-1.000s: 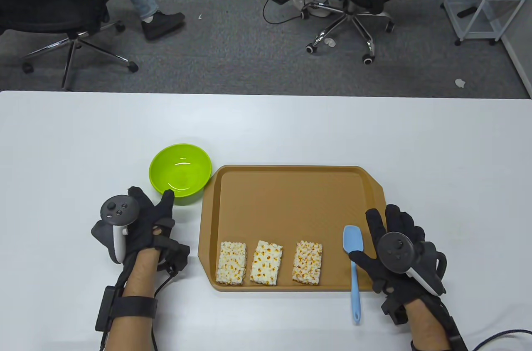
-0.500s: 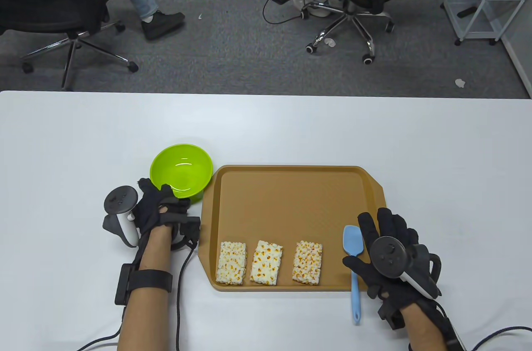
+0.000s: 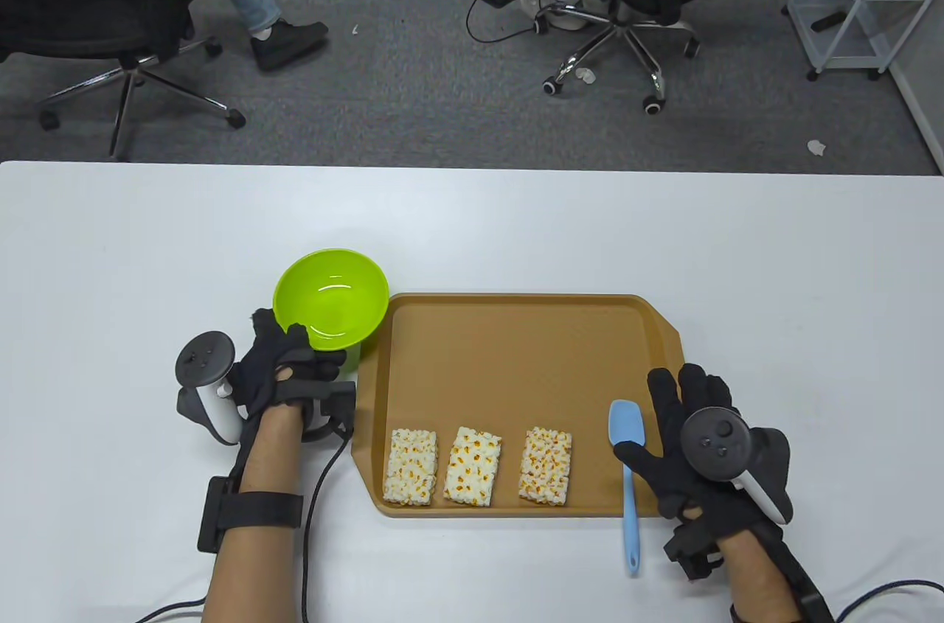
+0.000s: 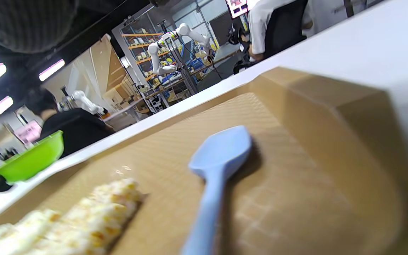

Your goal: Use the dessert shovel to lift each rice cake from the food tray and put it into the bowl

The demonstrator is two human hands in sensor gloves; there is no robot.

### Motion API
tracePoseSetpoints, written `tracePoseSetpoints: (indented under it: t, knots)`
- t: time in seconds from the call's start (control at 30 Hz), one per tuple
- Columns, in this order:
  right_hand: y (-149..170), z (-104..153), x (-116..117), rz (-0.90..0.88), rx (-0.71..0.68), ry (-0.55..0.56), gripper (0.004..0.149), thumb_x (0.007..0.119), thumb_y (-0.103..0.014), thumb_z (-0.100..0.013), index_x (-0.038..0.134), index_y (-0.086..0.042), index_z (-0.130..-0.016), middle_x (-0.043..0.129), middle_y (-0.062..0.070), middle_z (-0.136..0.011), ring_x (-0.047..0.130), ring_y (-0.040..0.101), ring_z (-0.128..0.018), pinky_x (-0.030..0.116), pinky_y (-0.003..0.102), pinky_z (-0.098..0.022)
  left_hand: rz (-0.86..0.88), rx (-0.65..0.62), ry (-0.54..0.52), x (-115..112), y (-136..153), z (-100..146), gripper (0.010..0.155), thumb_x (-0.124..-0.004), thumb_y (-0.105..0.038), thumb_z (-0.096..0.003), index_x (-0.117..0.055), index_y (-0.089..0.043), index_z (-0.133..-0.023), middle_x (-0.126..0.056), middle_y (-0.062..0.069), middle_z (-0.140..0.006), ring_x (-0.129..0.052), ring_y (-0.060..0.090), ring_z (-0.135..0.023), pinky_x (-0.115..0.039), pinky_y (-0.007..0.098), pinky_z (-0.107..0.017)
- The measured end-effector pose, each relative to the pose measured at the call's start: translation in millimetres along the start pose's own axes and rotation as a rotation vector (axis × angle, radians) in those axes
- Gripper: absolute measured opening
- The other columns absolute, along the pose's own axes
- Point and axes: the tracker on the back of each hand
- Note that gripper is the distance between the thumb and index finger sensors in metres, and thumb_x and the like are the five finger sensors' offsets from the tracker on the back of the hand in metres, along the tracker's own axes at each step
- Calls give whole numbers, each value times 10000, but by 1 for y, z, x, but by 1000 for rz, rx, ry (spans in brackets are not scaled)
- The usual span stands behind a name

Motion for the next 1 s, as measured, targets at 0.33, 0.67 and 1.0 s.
tracePoseSetpoints:
  t: [0.33, 0.67, 1.0]
  knots:
    - [12, -11, 14, -586, -39, -192, 974, 619, -698, -315, 58, -292, -1000, 79, 147, -1103, 182, 567, -1005, 305, 674, -697, -75, -54, 295, -66, -18, 38, 653, -752, -244, -498, -394, -128, -1032, -636, 210, -1057, -1153, 313, -382, -1014, 338, -213]
    - [19, -19, 32, -903, -12, -328, 939, 601, -679, -344, -2, -306, -960, 164, 199, -1089, 661, 579, -932, 666, 619, -637, -123, -82, 601, -145, -19, 93, 649, -754, -244, -495, -407, -136, -1033, -644, 206, -1055, -1153, 319, -377, -1013, 342, -209]
    - [14, -21, 44, -1026, 19, -382, 813, 620, -509, -396, 99, -302, -985, 372, 209, -1064, 1023, 410, -658, 908, 472, -442, -150, -149, 702, -175, -16, 130, 643, -763, -247, -493, -427, -166, -1035, -655, 196, -1056, -1156, 317, -376, -1016, 340, -207]
Point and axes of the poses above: the tracker on the back of each hand, its own y axis roughly to the little-finger side, its own z axis roughly from the fingertips to the wrist, x = y × z
